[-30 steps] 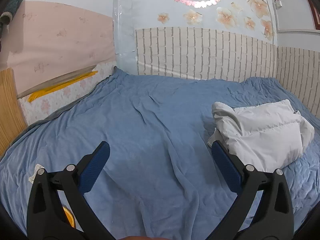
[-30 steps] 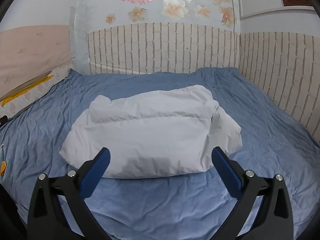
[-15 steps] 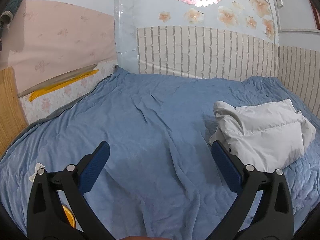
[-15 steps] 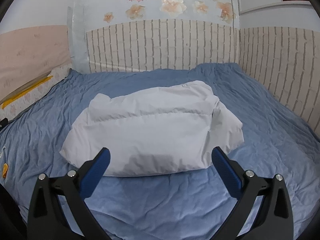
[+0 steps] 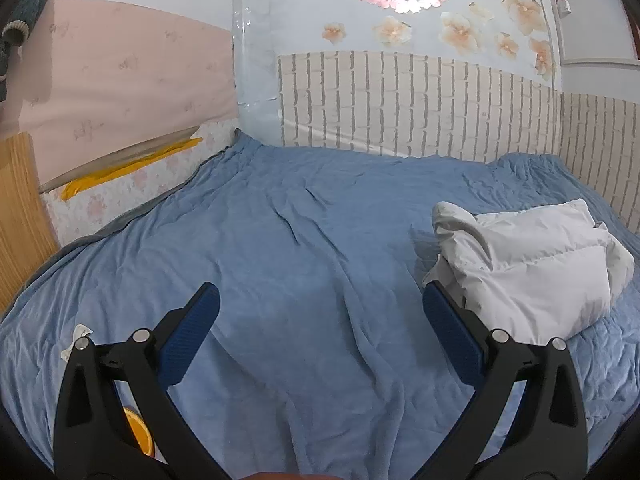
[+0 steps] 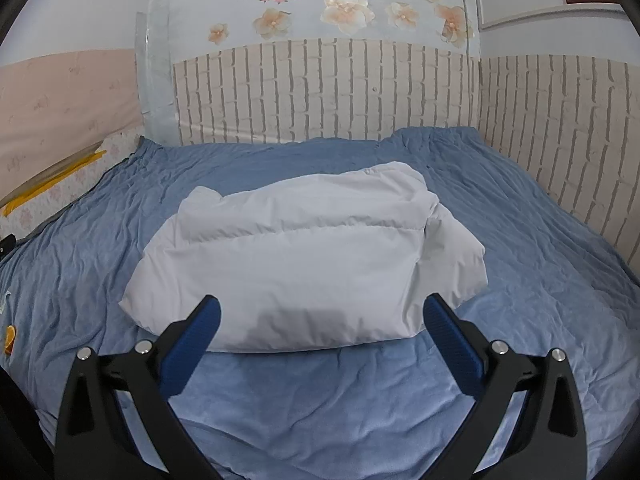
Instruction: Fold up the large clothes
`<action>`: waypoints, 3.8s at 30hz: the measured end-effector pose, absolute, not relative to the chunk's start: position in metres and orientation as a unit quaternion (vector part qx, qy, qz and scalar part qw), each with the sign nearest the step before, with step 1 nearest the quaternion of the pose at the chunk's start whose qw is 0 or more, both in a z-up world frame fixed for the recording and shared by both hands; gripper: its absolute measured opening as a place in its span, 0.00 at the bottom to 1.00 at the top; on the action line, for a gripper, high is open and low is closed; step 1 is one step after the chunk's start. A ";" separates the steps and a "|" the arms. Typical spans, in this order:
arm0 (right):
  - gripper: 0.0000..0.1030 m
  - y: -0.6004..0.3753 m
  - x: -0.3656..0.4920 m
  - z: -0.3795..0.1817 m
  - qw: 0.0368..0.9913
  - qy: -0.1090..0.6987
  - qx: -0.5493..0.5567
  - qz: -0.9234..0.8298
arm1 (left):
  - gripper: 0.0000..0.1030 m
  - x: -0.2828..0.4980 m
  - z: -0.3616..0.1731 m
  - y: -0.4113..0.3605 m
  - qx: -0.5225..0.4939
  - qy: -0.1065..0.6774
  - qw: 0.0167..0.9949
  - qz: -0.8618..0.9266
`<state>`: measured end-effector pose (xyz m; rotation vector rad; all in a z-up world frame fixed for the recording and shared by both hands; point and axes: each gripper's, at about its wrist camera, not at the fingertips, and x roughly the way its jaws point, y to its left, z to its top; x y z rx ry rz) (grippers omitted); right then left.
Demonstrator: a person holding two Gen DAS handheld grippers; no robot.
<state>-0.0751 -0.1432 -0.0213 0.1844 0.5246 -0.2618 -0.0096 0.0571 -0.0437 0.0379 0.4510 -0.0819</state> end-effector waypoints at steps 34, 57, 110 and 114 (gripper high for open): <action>0.98 -0.145 -0.075 -0.021 0.953 0.258 0.090 -0.129 | 0.97 -0.007 -0.043 0.058 0.017 0.232 0.972 -0.038; 0.98 -0.144 -0.076 -0.020 0.953 0.258 0.091 -0.129 | 0.97 -0.009 -0.043 0.059 0.014 0.232 0.972 -0.035; 0.98 -0.146 -0.075 -0.022 0.953 0.258 0.093 -0.130 | 0.97 -0.016 -0.046 0.057 0.014 0.233 0.972 -0.037; 0.98 -0.145 -0.075 -0.022 0.953 0.259 0.092 -0.130 | 0.97 -0.016 -0.046 0.055 0.021 0.231 0.972 -0.045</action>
